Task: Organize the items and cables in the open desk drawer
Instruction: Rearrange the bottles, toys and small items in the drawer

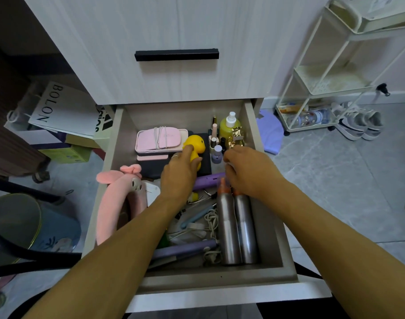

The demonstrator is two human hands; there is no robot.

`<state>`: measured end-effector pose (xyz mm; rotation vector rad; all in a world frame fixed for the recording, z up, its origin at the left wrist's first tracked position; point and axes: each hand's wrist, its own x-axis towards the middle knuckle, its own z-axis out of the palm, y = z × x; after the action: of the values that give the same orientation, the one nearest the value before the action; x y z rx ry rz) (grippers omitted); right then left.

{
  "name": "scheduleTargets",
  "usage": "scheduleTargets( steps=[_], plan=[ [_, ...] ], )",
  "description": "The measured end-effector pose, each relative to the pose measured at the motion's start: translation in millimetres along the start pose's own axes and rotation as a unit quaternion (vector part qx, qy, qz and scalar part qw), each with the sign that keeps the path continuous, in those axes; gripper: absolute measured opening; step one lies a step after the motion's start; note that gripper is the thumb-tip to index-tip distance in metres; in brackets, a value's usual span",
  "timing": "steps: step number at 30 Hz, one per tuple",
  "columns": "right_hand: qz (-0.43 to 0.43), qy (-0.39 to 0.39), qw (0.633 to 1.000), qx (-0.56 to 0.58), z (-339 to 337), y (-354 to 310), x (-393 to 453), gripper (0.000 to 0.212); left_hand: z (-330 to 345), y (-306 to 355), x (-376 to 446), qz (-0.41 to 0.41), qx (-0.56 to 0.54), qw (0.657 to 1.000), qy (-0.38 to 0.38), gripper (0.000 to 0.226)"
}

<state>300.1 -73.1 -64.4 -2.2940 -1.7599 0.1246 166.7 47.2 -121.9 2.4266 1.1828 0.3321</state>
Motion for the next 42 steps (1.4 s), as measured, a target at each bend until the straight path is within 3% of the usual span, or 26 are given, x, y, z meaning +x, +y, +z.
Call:
scheduleTargets(
  steps=[3,6,10,14,22,28,32,36,39,42],
  plan=[
    [-0.042,-0.017,0.999,-0.016,-0.8,4.6,-3.8,0.013,4.2,-0.6,-3.8,0.020,0.008,0.999,-0.026,0.045],
    [-0.032,-0.007,0.999,-0.032,1.4,4.0,-3.2,0.010,8.7,-1.9,-6.5,0.028,0.004,0.997,-0.065,0.061],
    [-0.026,0.009,0.999,-0.033,3.4,-0.2,-2.9,0.009,2.9,3.6,-1.4,0.030,-0.089,0.995,-0.017,0.057],
    [-0.009,0.022,1.000,-0.017,2.9,-1.0,-4.6,0.007,0.9,18.1,12.7,0.029,-0.106,0.994,-0.024,0.052],
    [-0.018,0.023,0.999,-0.023,-1.6,-1.0,-5.9,0.012,11.7,19.2,30.4,0.017,0.040,0.999,-0.023,0.051],
    [-0.013,-0.003,0.999,-0.031,-1.1,-2.7,-10.5,0.016,0.8,12.7,14.7,0.004,0.022,0.999,-0.030,0.060],
    [0.017,-0.032,0.999,0.004,0.2,-23.4,-21.7,0.018,-27.4,2.8,-14.1,0.023,0.035,0.991,-0.123,0.041],
    [0.065,-0.125,0.986,0.092,13.4,-48.2,-30.9,0.016,-65.0,-9.6,-44.0,0.048,0.195,0.945,-0.258,0.027],
    [0.095,-0.177,0.974,0.103,25.3,-53.6,-40.0,0.015,-87.0,-12.6,-64.0,0.075,0.329,0.878,-0.338,0.024],
    [0.090,-0.188,0.970,0.127,26.2,-58.5,-48.1,0.016,-100.0,-8.4,-67.4,0.034,0.396,0.795,-0.457,0.036]
  ],
)
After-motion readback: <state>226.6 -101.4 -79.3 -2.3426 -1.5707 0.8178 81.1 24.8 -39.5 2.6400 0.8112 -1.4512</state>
